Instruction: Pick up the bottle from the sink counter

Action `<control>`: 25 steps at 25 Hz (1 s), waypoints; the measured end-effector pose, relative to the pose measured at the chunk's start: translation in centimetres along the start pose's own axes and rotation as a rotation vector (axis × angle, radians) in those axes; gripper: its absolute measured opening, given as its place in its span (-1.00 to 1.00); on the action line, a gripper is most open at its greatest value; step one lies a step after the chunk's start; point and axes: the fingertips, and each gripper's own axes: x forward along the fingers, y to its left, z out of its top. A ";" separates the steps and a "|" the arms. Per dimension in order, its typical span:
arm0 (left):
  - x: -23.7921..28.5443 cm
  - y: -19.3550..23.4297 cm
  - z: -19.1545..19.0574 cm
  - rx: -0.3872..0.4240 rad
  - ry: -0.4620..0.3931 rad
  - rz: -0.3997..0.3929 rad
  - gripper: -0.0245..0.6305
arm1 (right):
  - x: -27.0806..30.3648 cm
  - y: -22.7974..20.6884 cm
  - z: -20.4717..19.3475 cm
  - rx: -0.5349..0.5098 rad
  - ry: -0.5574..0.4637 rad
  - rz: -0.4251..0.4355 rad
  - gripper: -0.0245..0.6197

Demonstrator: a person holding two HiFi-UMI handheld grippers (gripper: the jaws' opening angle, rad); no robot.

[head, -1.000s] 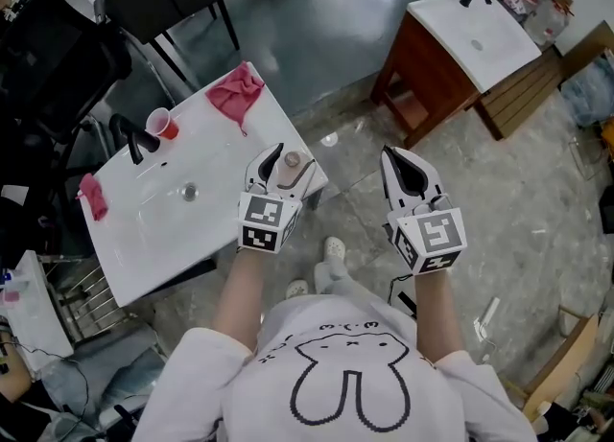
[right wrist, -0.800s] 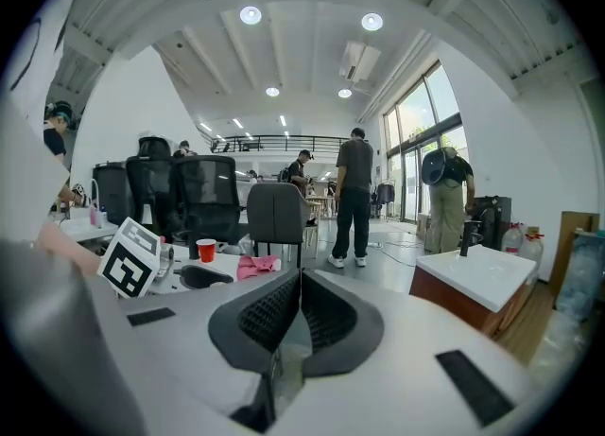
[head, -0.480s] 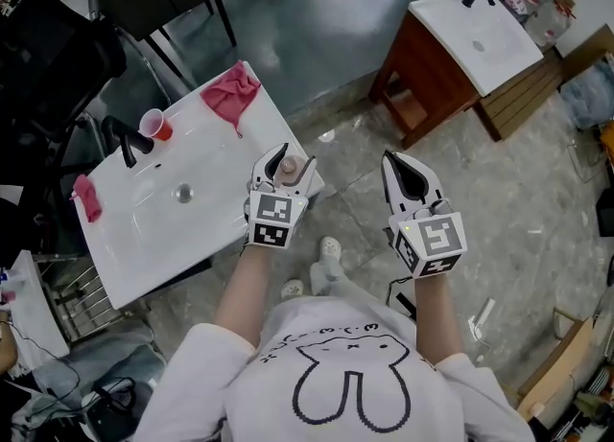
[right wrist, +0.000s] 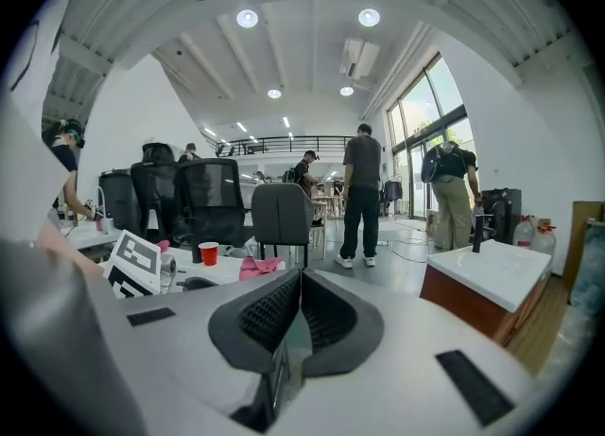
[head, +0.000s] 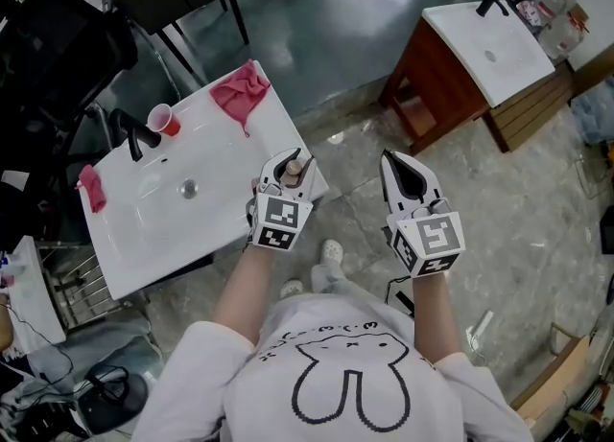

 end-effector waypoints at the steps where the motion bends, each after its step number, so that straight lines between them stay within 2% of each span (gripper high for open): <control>1: 0.0 0.0 0.0 -0.006 0.007 -0.007 -0.59 | 0.2 0.0 0.1 -0.001 -0.003 0.006 -0.83; 12: -0.4 0.1 0.1 -0.037 0.049 0.012 -0.60 | 1.4 -0.6 1.7 -0.005 -0.027 0.068 -0.83; 25: -2.9 1.9 3.8 -0.049 -0.039 0.110 -0.61 | 1.7 0.0 3.0 -0.003 -0.077 0.129 -0.83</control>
